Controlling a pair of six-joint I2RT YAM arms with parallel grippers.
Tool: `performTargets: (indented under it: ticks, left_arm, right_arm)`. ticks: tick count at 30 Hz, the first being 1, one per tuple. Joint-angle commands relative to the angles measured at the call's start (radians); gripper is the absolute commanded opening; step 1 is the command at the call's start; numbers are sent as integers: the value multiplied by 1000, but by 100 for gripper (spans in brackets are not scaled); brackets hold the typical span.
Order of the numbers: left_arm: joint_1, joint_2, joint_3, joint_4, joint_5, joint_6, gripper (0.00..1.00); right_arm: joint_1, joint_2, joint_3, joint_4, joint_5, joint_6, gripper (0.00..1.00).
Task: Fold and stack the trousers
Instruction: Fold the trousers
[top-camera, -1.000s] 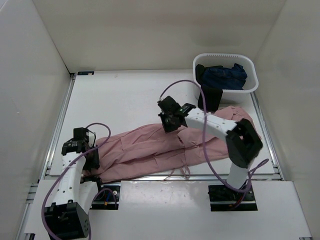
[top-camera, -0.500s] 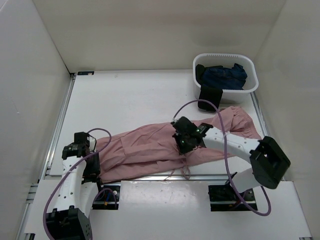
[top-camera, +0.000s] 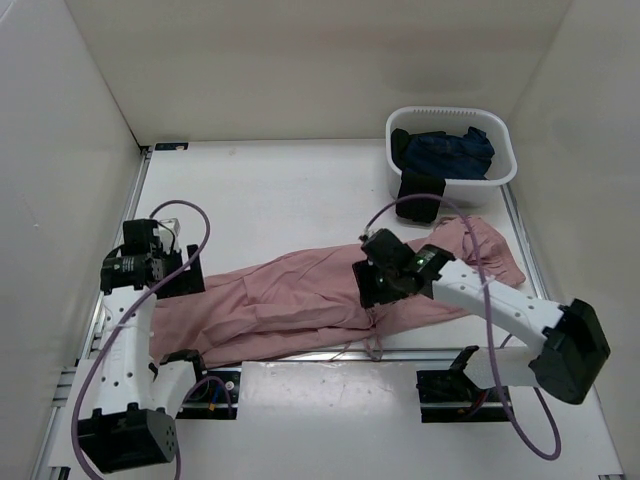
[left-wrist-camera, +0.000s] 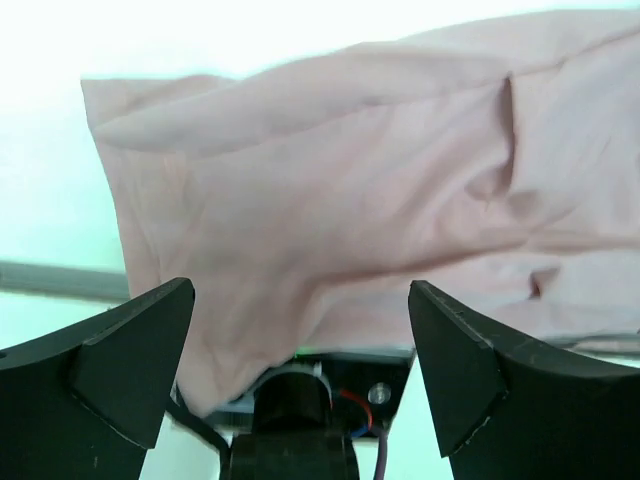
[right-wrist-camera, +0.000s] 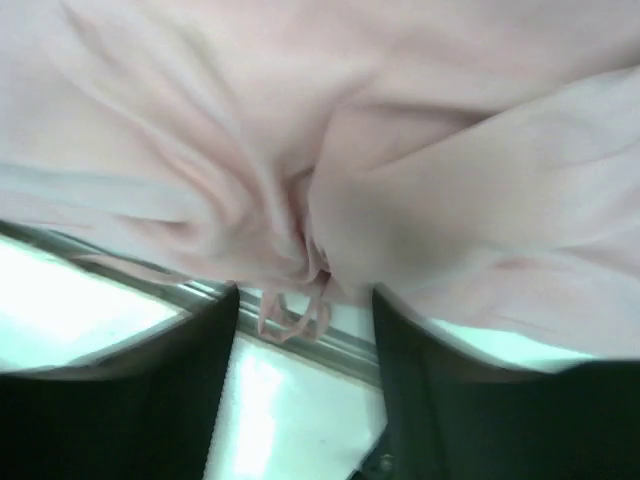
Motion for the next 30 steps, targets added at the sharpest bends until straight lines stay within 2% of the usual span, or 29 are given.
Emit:
performTargets:
  ticks: [1, 4, 5, 8, 11, 14, 18, 26, 29, 30]
  left_arm:
    - [-3, 53, -16, 52, 45, 0, 100]
    - [-3, 110, -128, 149, -14, 0, 100]
    - [-3, 121, -175, 169, -23, 0, 100]
    - [-13, 121, -237, 207, -32, 0, 99]
    - [-14, 97, -257, 207, -32, 0, 99]
    - [-14, 72, -294, 207, -32, 0, 99]
    - [-14, 37, -349, 207, -54, 0, 100]
    - [-14, 15, -407, 226, -64, 0, 100]
    - [-14, 15, -418, 226, -74, 0, 100]
    - [-14, 15, -418, 226, -83, 0, 100]
  right_arm:
    - [-21, -73, 174, -154, 144, -24, 65]
    - [-149, -63, 297, -241, 215, 20, 85]
    - [-255, -49, 328, -283, 239, 37, 86]
    - [-431, 43, 423, -320, 299, 97, 88]
    - [-543, 158, 446, -289, 400, 129, 89]
    - [-613, 265, 468, -219, 427, 167, 90]
    - [-638, 376, 486, -95, 436, 167, 90]
    - [-677, 548, 544, -105, 424, 210, 89]
    - [-700, 578, 544, -125, 424, 232, 62]
    - [-700, 578, 544, -136, 433, 242, 41]
